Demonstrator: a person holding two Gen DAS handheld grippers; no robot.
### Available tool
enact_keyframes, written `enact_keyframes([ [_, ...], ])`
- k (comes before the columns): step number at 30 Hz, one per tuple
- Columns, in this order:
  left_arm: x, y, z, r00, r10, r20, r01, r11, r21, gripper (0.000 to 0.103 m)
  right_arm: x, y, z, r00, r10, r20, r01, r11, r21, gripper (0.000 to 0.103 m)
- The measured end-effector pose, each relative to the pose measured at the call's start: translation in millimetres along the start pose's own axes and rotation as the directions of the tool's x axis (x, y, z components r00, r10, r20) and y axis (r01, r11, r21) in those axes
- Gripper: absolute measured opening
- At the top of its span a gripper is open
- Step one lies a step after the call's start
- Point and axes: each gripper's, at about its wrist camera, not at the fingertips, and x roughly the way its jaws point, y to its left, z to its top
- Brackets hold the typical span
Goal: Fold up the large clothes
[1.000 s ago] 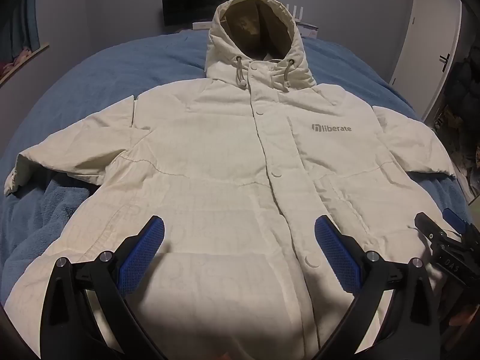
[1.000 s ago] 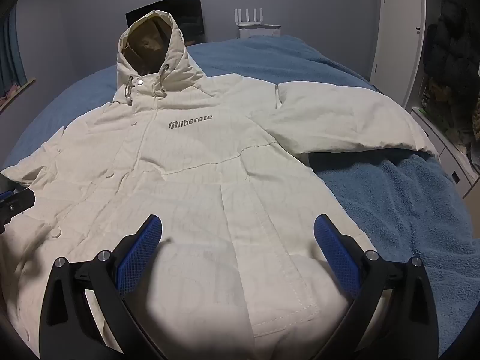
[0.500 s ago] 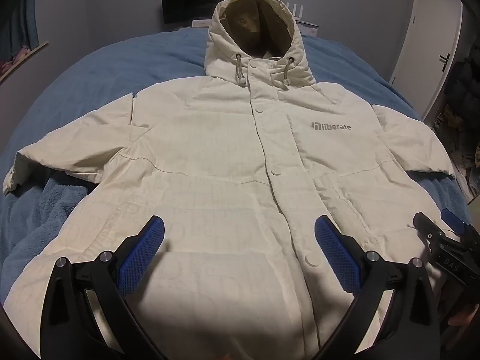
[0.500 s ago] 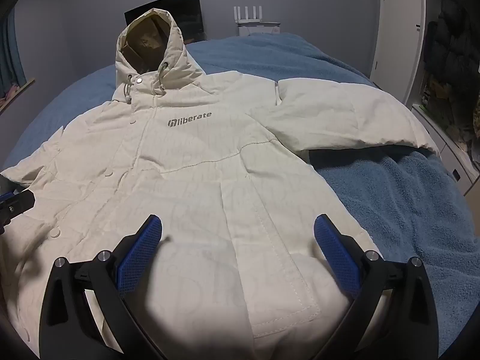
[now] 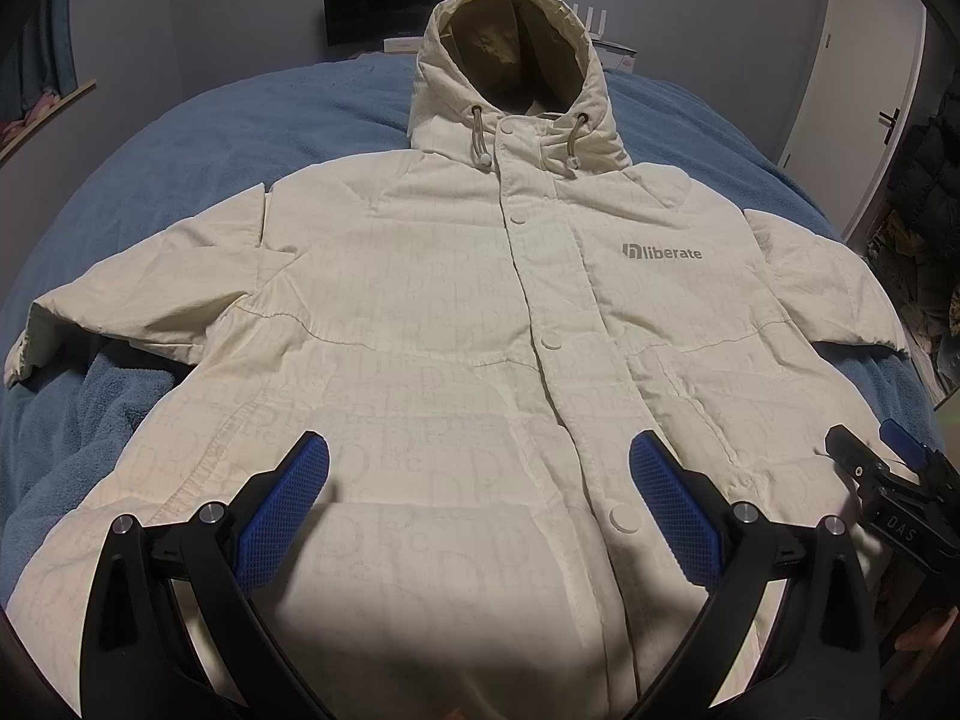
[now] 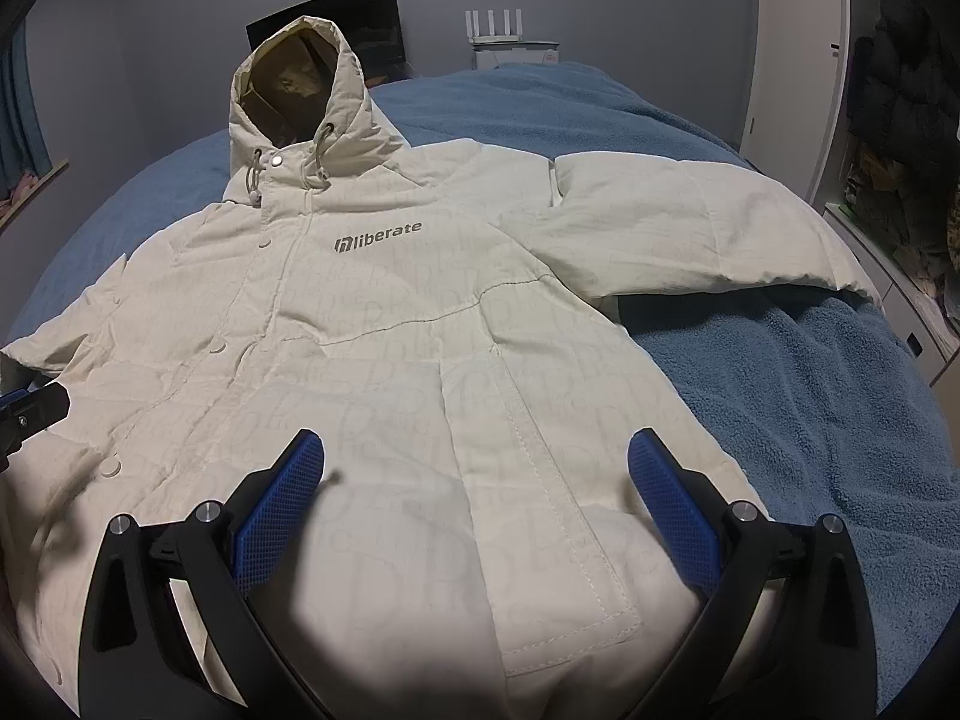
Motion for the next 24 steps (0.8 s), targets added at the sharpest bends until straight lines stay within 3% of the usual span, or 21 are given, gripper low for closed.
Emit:
enact_keyframes([
  [24,2.0,0.8,0.1,1.0,-0.002,-0.003,0.002,1.0,-0.002,0.097,1.0,0.1,0.4,1.0,0.002,-0.006,-0.002,1.0,0.004,0.097],
])
